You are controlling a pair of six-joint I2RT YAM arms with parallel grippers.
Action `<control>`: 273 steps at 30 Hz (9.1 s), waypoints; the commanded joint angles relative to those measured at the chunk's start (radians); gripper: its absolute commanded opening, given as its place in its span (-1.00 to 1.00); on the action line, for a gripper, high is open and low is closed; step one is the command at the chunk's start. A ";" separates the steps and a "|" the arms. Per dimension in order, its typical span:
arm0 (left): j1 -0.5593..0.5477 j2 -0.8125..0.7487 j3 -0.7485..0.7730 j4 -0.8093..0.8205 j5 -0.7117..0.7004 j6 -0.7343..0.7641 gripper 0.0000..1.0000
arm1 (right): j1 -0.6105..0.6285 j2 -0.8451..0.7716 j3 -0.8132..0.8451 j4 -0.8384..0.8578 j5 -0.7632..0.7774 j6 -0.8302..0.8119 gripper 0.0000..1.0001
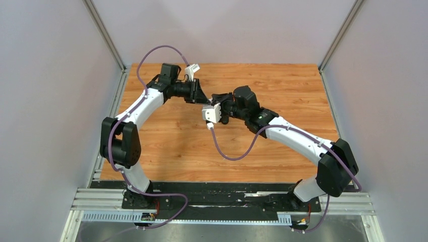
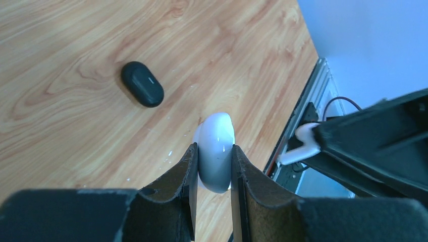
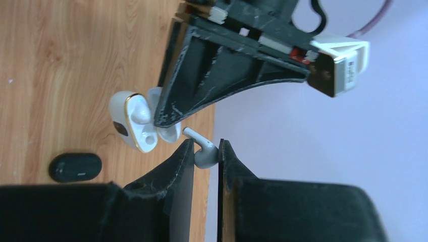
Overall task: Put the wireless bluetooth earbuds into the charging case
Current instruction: Place the earbud in the charging case, then adjust the earbud with the charging case.
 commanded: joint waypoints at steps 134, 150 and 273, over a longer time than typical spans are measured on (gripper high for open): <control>-0.007 0.017 0.040 0.147 0.055 -0.167 -1.00 | 0.056 0.203 0.359 -0.442 0.308 0.218 -0.62; -0.004 0.033 0.045 0.158 0.052 -0.178 -1.00 | 0.062 0.221 0.432 -0.524 0.283 0.227 -0.61; -0.017 -0.057 -0.007 0.018 0.288 0.209 -1.00 | -0.164 0.364 0.722 -1.006 -0.453 0.393 0.06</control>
